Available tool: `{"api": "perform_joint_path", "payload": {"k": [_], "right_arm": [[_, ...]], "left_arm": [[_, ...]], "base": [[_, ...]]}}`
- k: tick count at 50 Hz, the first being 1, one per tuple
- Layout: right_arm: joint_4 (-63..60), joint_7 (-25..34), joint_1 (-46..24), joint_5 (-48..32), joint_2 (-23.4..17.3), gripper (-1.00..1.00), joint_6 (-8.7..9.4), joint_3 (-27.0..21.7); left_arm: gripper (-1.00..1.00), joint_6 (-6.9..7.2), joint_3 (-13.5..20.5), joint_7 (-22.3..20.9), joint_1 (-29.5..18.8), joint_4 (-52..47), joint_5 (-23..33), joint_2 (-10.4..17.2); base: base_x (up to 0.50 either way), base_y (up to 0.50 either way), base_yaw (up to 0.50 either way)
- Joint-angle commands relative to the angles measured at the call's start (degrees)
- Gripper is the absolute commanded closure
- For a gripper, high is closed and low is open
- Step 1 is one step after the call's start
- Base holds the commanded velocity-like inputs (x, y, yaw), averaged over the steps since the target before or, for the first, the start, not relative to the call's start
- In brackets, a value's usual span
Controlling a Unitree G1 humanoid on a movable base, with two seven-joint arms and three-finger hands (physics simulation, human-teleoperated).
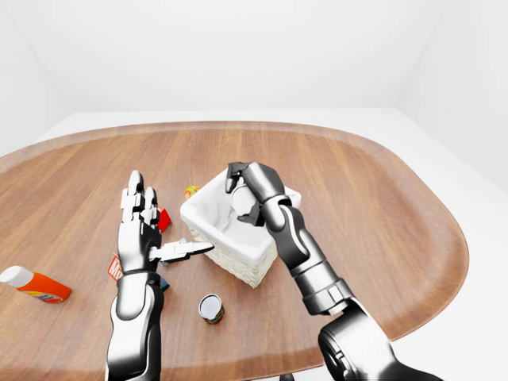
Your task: Pick up the alphabet soup, and put it in the basket.
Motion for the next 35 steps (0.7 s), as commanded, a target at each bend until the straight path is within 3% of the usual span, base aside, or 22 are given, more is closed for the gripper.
{"api": "perform_joint_path", "payload": {"k": [1, 12, 35], "right_arm": [[8.4, -3.2, -5.0, 1.9, -0.5, 1.0, 0.0, -1.5], [18.3, -8.1, -8.5, 3.7, -1.6, 1.0, 0.0, -2.2], [18.3, -8.2, -8.8, 3.5, -1.5, 1.0, 0.0, -2.1]], "left_arm": [[-1.0, 0.0, 0.0, 0.0, -0.1, 0.1, 0.0, 0.0], [-1.0, 0.0, -0.1, -0.1, -0.2, 0.9, 0.0, 0.1], [-1.0, 0.0, 0.0, -0.2, -0.2, 1.0, -0.1, 0.1]], "base": [[0.0, 0.0, 0.0], [0.0, 0.0, 0.0], [0.0, 0.0, 0.0]]}}
